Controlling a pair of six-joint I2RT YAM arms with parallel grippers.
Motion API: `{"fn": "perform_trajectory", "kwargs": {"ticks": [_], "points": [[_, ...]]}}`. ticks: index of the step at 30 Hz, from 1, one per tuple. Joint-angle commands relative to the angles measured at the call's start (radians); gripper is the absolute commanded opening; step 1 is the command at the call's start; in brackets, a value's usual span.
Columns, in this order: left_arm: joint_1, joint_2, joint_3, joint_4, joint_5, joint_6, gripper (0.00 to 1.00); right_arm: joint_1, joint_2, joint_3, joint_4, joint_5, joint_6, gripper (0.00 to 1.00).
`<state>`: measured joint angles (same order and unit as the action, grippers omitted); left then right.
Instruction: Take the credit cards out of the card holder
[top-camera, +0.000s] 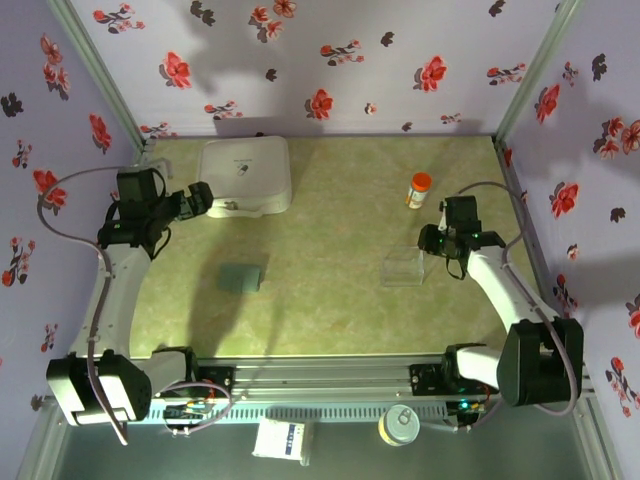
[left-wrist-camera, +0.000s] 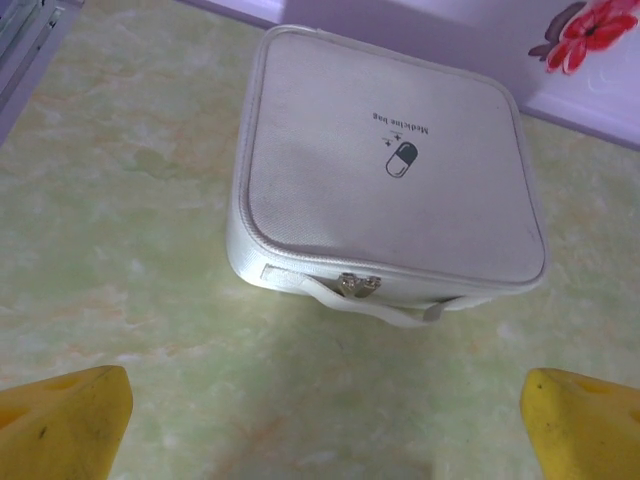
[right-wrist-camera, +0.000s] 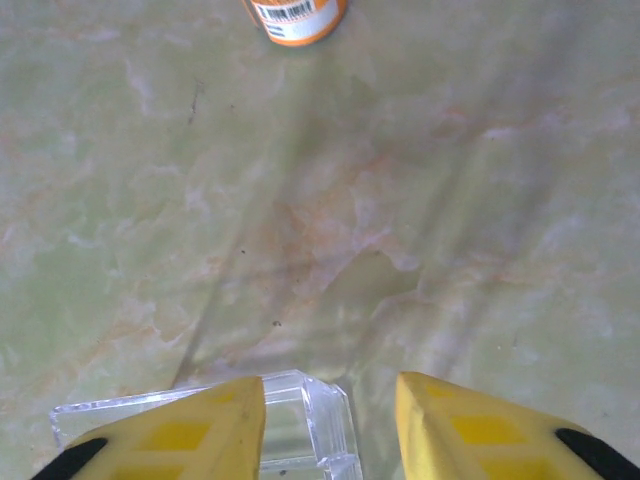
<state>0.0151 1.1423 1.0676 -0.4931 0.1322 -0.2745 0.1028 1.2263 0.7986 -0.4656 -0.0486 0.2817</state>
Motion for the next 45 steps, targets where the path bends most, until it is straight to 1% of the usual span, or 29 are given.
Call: {"fn": "perform_trajectory", "kwargs": {"ticks": [1,8,11,21,32,45], "points": [[0.004,0.018,-0.021,-0.069,0.017,0.072,1.0,0.006,0.026,0.02,-0.052,-0.017,0.004,0.37],[0.02,0.01,-0.041,-0.063,0.017,0.1,1.0,0.006,0.075,0.011,-0.04,-0.054,0.008,0.25],[0.026,0.005,-0.05,-0.055,0.015,0.1,1.0,0.007,0.086,0.006,-0.035,-0.053,0.008,0.23],[0.032,0.014,-0.051,-0.053,0.016,0.09,1.0,0.016,0.119,-0.002,0.0,-0.092,0.012,0.21],[0.031,0.017,-0.052,-0.052,0.018,0.081,1.0,0.031,0.14,0.005,-0.013,-0.062,0.011,0.16],[0.032,0.026,-0.049,-0.061,0.021,0.078,1.0,0.048,0.165,0.013,-0.018,-0.029,0.009,0.15]]}}
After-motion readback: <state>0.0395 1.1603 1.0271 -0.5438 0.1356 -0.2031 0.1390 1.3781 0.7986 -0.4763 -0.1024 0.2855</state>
